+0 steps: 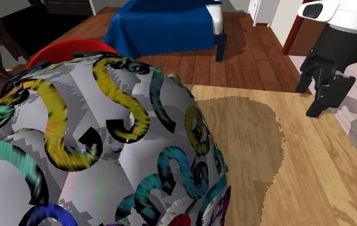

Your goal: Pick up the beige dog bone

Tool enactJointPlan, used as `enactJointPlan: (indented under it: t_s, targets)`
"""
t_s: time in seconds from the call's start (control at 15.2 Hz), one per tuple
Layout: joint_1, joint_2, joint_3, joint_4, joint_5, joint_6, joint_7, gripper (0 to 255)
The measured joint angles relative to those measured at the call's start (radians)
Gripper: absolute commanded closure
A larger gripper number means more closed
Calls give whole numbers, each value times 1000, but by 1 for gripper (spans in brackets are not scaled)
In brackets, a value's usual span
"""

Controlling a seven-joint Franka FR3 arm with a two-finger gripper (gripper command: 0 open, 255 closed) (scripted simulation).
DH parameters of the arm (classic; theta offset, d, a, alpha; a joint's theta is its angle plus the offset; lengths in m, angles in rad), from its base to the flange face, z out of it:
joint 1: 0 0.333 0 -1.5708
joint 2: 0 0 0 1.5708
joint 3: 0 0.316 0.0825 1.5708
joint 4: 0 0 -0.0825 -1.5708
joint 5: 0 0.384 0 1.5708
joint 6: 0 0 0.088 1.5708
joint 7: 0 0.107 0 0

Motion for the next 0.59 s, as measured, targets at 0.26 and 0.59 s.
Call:
enactJointPlan:
  t_s: [0.26,0.59]
  targets:
    - [-15,61,64,43,28,27,130,0]
    - [-64,219,195,168,54,77,439,0]
